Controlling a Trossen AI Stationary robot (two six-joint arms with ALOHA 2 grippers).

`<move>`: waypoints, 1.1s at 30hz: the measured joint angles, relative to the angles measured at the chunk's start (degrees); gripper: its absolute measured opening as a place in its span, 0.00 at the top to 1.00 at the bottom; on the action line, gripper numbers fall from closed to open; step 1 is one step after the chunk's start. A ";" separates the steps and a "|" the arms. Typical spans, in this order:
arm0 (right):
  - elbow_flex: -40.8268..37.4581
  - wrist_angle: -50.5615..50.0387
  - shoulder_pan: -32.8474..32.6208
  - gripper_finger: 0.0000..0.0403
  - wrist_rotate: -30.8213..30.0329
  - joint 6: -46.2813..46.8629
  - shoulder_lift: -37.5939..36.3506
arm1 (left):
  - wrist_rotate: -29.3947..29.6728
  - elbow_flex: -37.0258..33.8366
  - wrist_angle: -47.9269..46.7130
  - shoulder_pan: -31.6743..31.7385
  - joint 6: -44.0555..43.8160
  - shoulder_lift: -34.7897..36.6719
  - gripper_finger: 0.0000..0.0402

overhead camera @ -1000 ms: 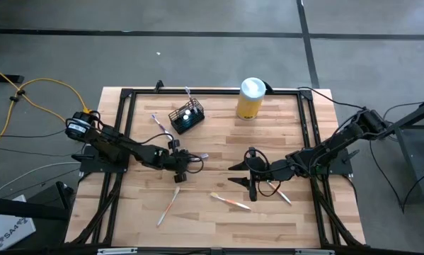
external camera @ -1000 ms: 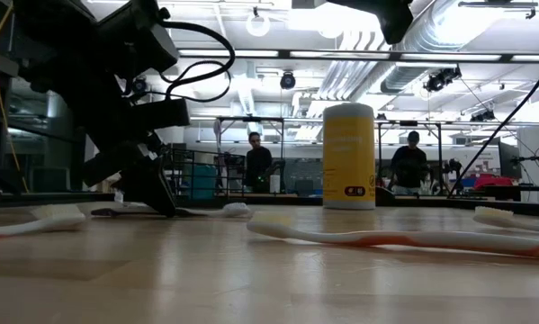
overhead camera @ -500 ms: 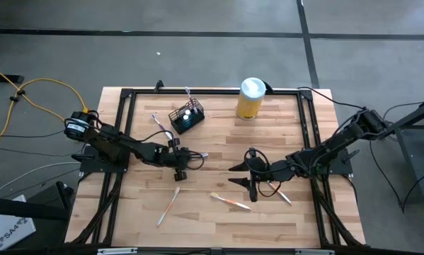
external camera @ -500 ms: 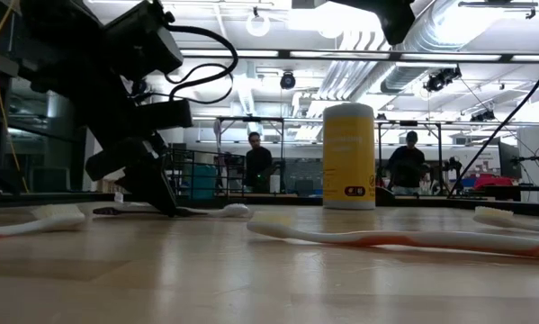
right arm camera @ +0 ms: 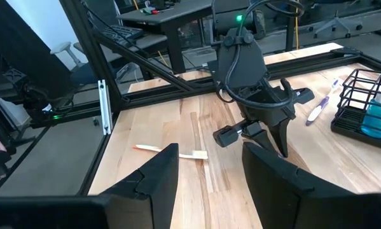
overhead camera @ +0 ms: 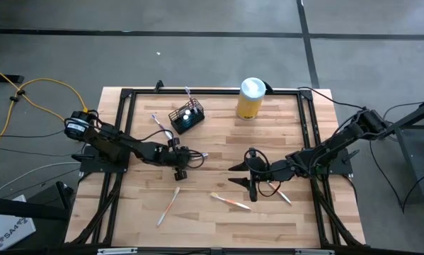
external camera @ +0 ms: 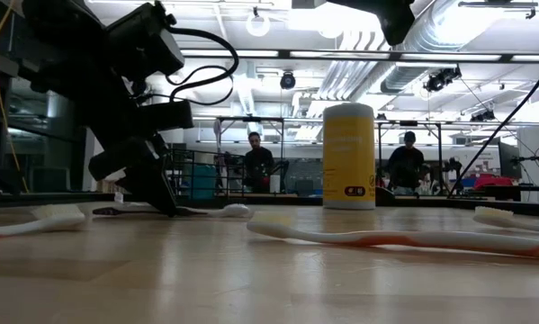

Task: Pick & Place toothbrushing station
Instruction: Put the bottom purple toothbrush into the right section of the wire organizer

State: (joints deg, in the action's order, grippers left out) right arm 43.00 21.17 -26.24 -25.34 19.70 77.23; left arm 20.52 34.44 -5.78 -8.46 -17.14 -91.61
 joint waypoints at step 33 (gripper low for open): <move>0.00 -0.35 -0.02 0.59 0.21 0.29 0.00 | -3.38 -0.28 11.68 -2.69 0.96 6.31 0.99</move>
State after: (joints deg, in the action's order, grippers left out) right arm 43.00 20.82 -26.26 -25.12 20.00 77.23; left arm 17.14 34.15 5.89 -11.15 -16.18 -85.30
